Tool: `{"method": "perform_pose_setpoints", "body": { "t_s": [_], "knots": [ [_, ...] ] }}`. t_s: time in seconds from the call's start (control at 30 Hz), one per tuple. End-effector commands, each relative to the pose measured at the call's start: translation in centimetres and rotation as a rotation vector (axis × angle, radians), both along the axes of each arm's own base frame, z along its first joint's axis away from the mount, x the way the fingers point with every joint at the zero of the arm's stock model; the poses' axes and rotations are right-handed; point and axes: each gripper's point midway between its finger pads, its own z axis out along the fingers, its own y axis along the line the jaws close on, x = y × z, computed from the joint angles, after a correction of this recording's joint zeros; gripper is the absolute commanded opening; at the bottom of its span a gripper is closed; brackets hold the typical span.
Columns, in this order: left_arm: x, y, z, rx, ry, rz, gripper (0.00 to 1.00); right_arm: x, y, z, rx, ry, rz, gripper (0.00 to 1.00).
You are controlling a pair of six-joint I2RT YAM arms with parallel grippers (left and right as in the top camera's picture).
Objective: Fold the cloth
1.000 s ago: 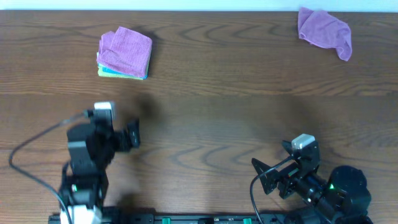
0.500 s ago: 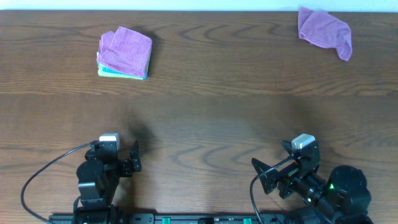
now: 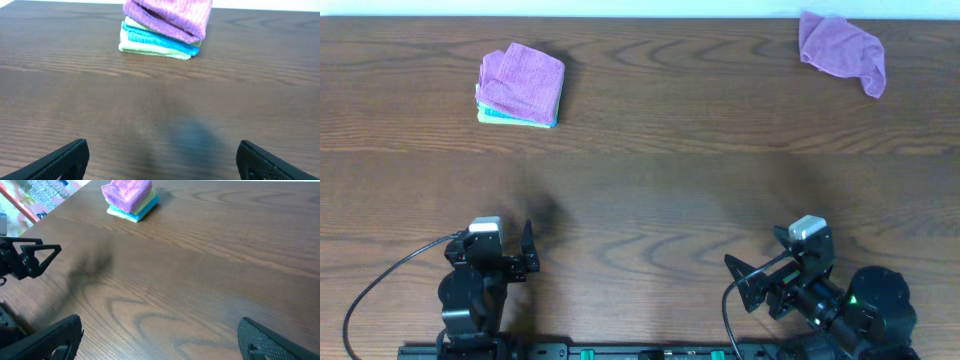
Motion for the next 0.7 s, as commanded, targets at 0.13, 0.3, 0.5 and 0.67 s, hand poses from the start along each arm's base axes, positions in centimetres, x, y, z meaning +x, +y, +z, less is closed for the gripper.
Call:
{"method": "perform_pose_setpoints", "body": {
  "t_s": [0.13,0.3,0.5,0.67],
  "knots": [
    [-0.15,0.43,-0.09,0.024,-0.021,0.019,0.95,-0.03,0.01,-0.09,0.011,0.009,-0.004,0.99],
    [-0.14,0.42,-0.07,0.024,-0.022,0.019,0.95,-0.03,0.01,-0.09,0.011,0.008,-0.004,0.99],
    [-0.13,0.42,-0.08,0.024,-0.022,0.019,0.95,-0.03,0.01,-0.09,0.011,0.009,-0.004,0.99],
    [-0.13,0.42,-0.08,0.024,-0.022,0.019,0.95,-0.03,0.01,-0.09,0.011,0.009,-0.004,0.99]
  ]
}}
